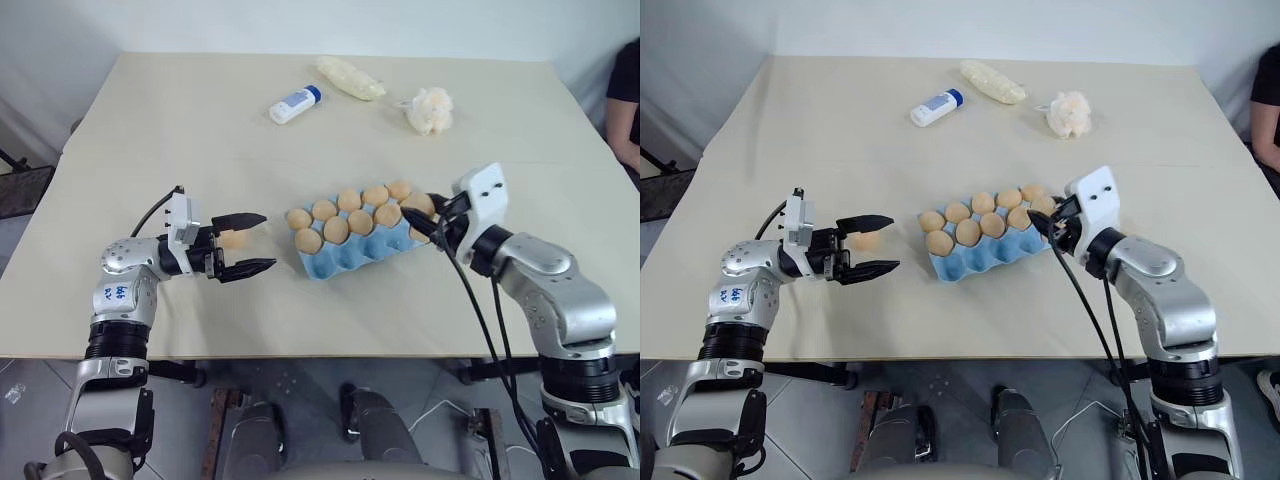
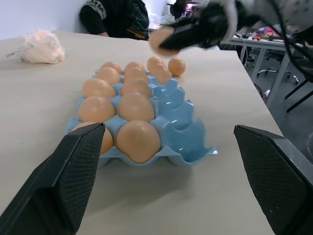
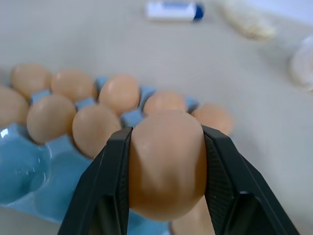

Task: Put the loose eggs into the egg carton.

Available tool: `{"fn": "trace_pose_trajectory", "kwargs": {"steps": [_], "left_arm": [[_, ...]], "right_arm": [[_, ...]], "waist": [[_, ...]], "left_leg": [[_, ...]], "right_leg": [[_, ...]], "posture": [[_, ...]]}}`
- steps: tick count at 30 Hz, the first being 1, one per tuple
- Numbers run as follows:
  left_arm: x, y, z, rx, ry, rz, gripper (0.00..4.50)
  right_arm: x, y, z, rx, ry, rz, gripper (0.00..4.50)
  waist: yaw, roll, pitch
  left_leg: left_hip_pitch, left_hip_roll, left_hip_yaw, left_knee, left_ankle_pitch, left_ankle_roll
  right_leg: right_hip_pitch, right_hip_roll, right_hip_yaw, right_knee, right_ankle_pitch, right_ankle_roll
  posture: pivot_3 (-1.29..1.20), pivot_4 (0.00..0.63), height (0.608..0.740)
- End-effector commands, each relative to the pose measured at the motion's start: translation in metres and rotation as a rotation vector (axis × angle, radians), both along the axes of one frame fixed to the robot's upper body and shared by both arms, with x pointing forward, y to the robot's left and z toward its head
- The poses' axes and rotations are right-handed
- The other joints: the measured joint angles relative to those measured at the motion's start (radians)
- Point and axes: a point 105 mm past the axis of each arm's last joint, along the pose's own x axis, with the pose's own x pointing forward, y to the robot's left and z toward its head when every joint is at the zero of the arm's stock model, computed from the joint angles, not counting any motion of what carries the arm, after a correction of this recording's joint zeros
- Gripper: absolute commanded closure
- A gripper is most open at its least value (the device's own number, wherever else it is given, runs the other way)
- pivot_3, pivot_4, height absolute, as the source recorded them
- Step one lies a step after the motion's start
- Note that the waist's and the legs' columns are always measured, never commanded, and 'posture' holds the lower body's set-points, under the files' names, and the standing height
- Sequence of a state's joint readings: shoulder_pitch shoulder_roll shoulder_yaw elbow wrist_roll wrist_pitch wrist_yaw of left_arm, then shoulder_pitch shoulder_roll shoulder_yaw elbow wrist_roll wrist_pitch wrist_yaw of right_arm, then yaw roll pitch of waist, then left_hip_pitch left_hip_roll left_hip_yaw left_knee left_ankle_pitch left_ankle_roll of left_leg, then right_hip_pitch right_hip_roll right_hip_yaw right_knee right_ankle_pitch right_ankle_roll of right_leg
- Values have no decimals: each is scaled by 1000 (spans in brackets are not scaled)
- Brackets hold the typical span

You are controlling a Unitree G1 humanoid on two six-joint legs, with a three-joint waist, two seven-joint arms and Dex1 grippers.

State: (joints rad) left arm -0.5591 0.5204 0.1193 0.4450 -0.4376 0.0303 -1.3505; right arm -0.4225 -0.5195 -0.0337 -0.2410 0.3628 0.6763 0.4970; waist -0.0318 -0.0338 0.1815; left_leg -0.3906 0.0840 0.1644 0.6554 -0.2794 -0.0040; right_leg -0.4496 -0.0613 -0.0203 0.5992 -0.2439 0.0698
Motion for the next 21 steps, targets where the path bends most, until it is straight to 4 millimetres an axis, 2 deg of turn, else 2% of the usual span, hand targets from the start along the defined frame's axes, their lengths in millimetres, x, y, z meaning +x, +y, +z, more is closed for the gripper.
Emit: {"fn": "trace_pose_trajectory", "kwargs": {"steps": [1, 9, 11, 12, 17, 18, 21], "left_arm": [[0, -2, 10, -5, -50, -12, 0], [-1, 0, 10, -8, -57, 1, 0], [-1, 1, 10, -10, -58, 4, 0], [0, 1, 10, -11, -58, 5, 0], [0, 1, 11, -16, -60, 8, 0], [1, 1, 11, -17, -60, 8, 0], [1, 1, 12, -17, -61, 7, 0]], "right_arm": [[1, 13, 8, -11, -46, 60, 2908], [0, 17, -1, -49, -25, 78, 2908], [2, 12, -2, -51, -24, 58, 2216], [2, 10, -2, -56, -24, 49, 2028], [1, 4, -1, -65, -36, 44, 202], [0, 5, 0, -63, -40, 50, 35], [-1, 5, 4, -67, -56, 55, 35]], "waist": [[1, 0, 0], [3, 0, 0], [2, 0, 0], [1, 0, 0], [2, 0, 0], [1, 0, 0], [1, 0, 0]], "left_leg": [[-1, 0, 0, 0, 0, 0], [-13, 0, 1, 6, 0, 0], [-14, 0, 1, 8, 0, 0], [-14, 0, 1, 8, 0, 0], [-13, 0, 0, 9, 1, 1], [-13, 0, 0, 9, 1, 1], [-13, 0, 0, 9, 1, 1]], "right_leg": [[-1, 0, 0, 0, 0, 0], [-14, 0, 0, 7, 0, 0], [-14, 0, 0, 9, 0, 1], [-14, 0, 0, 9, 0, 1], [-14, 0, 1, 11, 0, 1], [-14, 0, 0, 11, 0, 1], [-14, 0, 1, 11, 0, 1]], "posture": [[0, 150, 740], [0, 150, 740], [0, 150, 740], [0, 150, 740], [0, 150, 740], [0, 150, 740], [0, 150, 740]]}}
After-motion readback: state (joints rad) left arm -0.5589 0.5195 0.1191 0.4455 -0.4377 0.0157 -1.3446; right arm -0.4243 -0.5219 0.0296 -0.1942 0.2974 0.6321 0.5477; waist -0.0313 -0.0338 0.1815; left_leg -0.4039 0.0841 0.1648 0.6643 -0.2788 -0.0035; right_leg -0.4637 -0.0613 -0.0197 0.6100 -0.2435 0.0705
